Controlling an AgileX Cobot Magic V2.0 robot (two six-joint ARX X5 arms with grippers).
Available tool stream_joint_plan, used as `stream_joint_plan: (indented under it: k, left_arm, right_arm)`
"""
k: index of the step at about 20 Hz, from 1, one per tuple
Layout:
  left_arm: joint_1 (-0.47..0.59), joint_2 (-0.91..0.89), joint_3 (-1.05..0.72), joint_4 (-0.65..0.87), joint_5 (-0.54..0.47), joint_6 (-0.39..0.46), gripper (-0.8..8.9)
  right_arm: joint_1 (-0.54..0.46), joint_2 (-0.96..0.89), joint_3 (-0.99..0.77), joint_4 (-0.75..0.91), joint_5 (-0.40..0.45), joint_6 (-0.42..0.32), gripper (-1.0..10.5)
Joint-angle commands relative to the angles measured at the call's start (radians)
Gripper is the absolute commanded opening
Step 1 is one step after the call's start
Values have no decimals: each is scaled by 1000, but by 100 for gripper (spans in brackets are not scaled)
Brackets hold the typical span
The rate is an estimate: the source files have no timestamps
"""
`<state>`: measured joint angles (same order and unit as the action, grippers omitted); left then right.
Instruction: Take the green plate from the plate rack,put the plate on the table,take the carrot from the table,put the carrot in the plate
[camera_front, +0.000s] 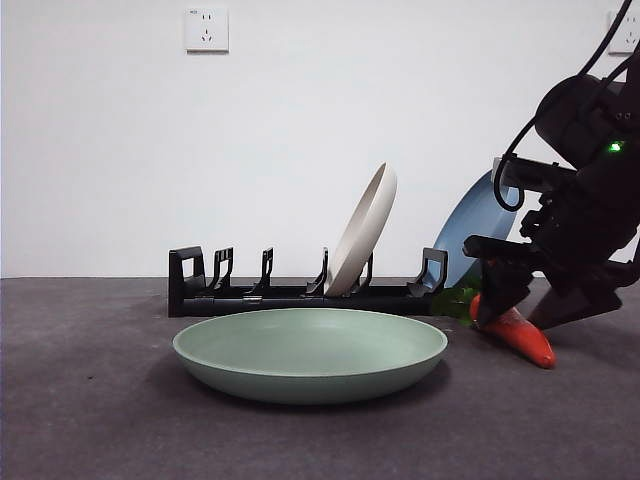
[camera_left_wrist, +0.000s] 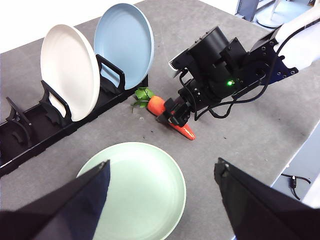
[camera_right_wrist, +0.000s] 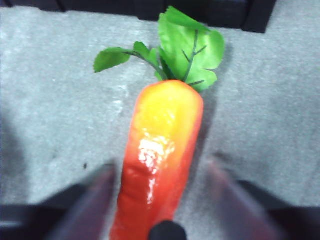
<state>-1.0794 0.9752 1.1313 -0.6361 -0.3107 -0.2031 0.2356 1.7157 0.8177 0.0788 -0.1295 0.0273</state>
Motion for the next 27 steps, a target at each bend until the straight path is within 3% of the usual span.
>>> stream_joint_plan:
  k: [1, 6, 9, 14, 19, 23, 27]
  left_arm:
    - [-3, 0, -4, 5, -3, -6, 355]
    - [-3, 0, -4, -3, -3, -6, 355]
    - [-3, 0, -4, -13, -3, -6, 355]
    - [-3, 0, -4, -13, -2, -6, 355]
    - [-3, 0, -4, -24, -1, -7, 355]
    - [-3, 0, -4, -39, -1, -7, 354]
    - [-3, 0, -4, -53, -1, -7, 354]
  right_arm:
    - [2, 11, 1, 7, -3, 8, -17]
    - [3, -2, 1, -14, -31, 8, -13]
    - [42, -106, 1, -107, -49, 8, -13]
    - [267, -277, 1, -191, -53, 30, -13]
    - [451, -153, 1, -74, 33, 74, -13]
    - [473, -34, 1, 59, 33, 94, -13]
    - [473, 25, 1, 86, 32, 106, -12]
